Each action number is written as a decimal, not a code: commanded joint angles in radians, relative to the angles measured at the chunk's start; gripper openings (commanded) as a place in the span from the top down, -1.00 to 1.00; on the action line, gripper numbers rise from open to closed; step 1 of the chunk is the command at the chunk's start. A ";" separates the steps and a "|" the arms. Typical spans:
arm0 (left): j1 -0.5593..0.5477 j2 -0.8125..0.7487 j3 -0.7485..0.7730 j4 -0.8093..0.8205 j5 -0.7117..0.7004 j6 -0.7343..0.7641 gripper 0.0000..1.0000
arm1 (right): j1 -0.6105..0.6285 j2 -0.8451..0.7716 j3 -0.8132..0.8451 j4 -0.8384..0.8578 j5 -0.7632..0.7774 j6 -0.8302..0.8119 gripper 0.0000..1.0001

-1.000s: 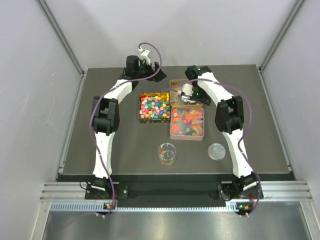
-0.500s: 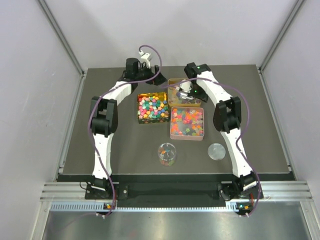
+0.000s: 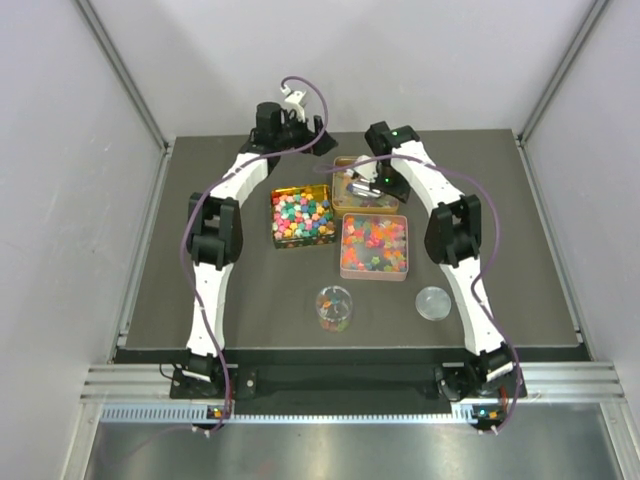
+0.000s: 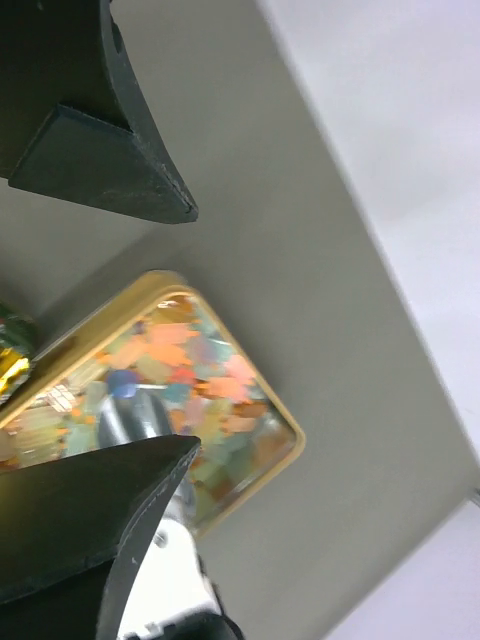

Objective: Pack the candies
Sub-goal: Scoop the fake candies from the storage box.

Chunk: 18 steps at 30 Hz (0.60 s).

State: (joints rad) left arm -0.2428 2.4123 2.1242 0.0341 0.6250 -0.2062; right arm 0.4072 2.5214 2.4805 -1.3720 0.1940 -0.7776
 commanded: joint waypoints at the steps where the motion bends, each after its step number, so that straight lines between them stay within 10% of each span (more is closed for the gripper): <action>1: -0.001 -0.126 -0.111 -0.017 -0.027 0.028 -0.80 | 0.018 -0.157 -0.027 0.037 0.021 -0.040 1.00; 18: 0.005 -0.160 -0.090 -0.201 -0.096 0.149 -0.80 | -0.045 -0.225 -0.112 0.341 0.260 -0.501 1.00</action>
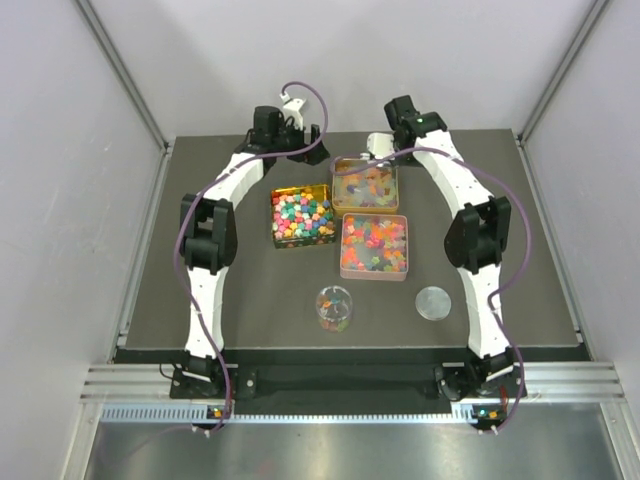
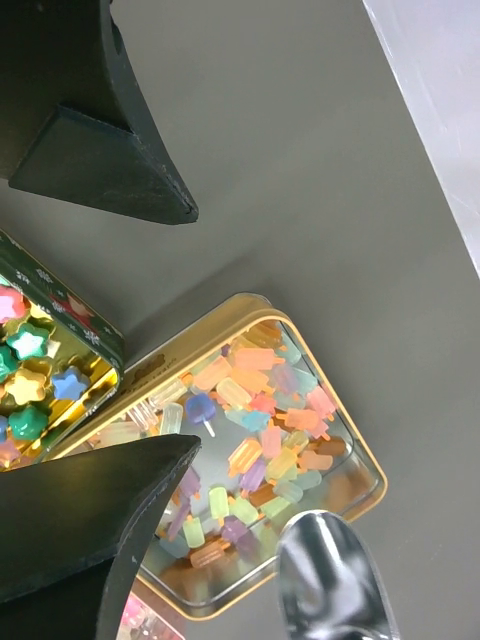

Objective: Pack the candies
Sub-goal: Scoop the fake candies from the storage box.

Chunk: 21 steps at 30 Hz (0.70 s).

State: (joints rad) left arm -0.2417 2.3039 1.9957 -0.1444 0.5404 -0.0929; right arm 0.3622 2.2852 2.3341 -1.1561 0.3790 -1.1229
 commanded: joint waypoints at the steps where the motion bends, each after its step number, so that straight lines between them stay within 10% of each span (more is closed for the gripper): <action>1: 0.004 -0.052 0.037 -0.024 -0.008 0.036 -0.80 | 0.001 0.014 0.034 0.157 0.080 -0.210 1.00; 21: 0.004 -0.110 -0.098 0.020 0.049 -0.005 -0.79 | 0.021 0.163 0.014 0.378 0.336 -0.690 1.00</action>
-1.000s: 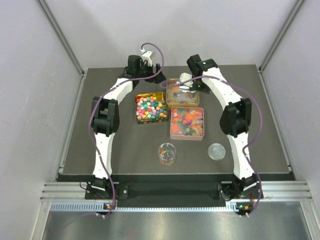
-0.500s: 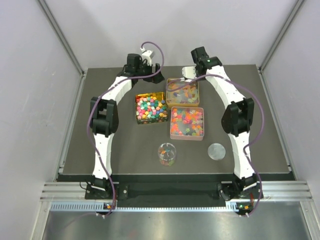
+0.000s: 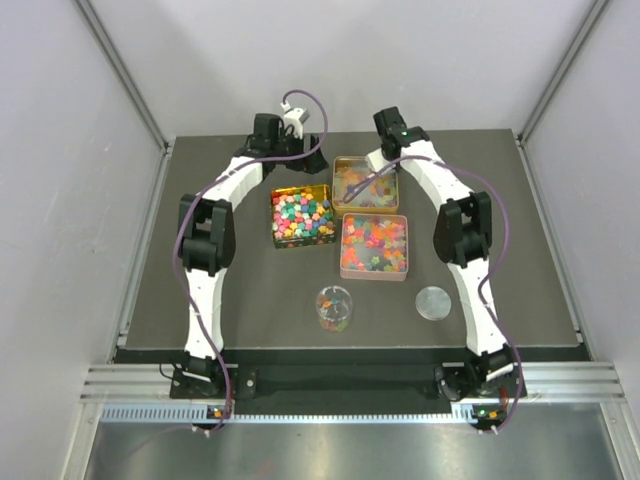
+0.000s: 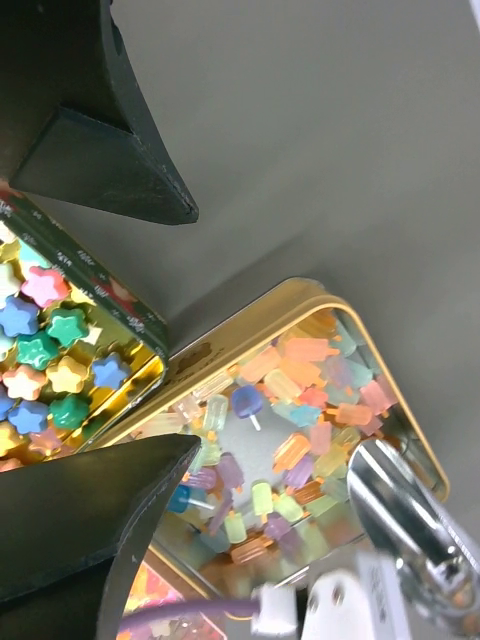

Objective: Pack the candies
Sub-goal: Scoop the fake candies from the storage box.

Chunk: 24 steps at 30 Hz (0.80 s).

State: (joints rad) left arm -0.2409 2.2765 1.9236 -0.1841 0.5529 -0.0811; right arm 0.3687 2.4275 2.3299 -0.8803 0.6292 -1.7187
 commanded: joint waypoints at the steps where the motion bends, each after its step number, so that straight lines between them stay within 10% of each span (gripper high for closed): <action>1: 0.003 -0.086 -0.031 0.066 0.041 -0.023 -0.79 | 0.019 0.033 0.020 0.109 0.090 -0.097 1.00; 24: 0.005 -0.109 -0.080 0.106 0.073 -0.048 -0.78 | 0.116 0.016 -0.121 0.268 0.155 -0.167 1.00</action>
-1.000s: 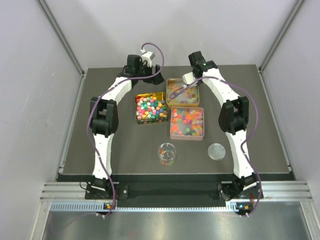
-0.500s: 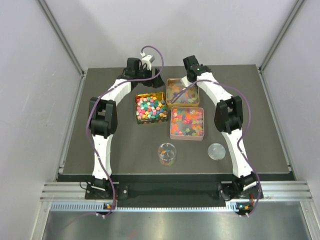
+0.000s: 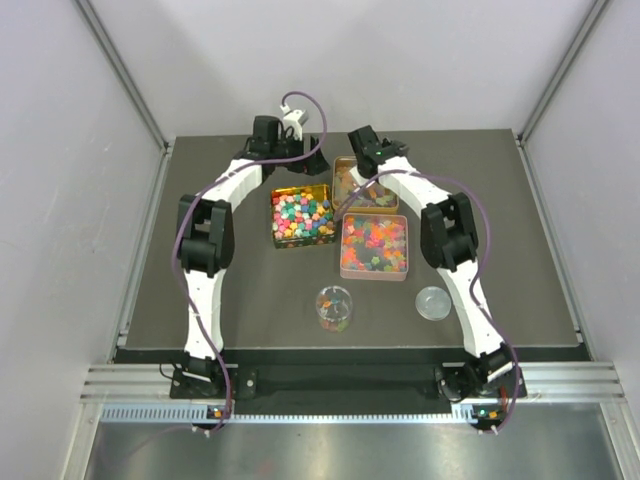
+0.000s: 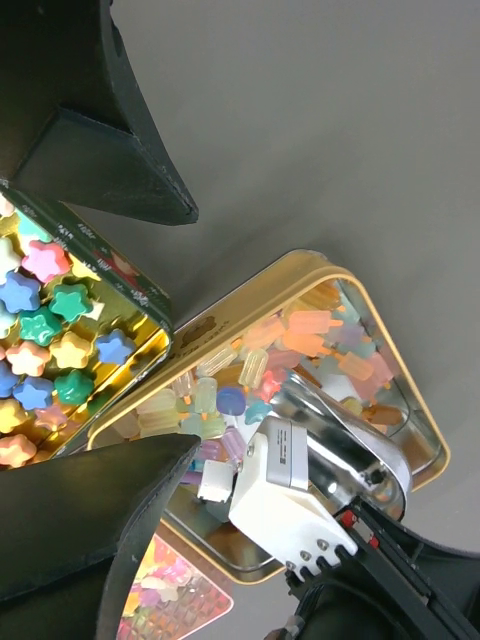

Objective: Pack the candies
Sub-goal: Scoop the fake candies from the storage box.

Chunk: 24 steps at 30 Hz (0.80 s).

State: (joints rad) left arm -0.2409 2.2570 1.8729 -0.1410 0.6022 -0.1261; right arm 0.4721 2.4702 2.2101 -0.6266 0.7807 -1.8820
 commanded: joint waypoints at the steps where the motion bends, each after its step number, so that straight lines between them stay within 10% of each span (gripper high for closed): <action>1: 0.005 -0.097 -0.035 0.066 0.025 -0.003 -0.78 | 0.014 -0.028 -0.001 0.005 -0.007 0.003 1.00; 24: 0.009 -0.160 -0.146 0.067 0.036 0.005 -0.76 | 0.026 -0.031 0.053 -0.174 -0.293 0.112 1.00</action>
State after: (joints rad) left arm -0.2359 2.1704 1.7451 -0.1192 0.6140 -0.1284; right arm 0.4793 2.4489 2.1963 -0.7544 0.5697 -1.7870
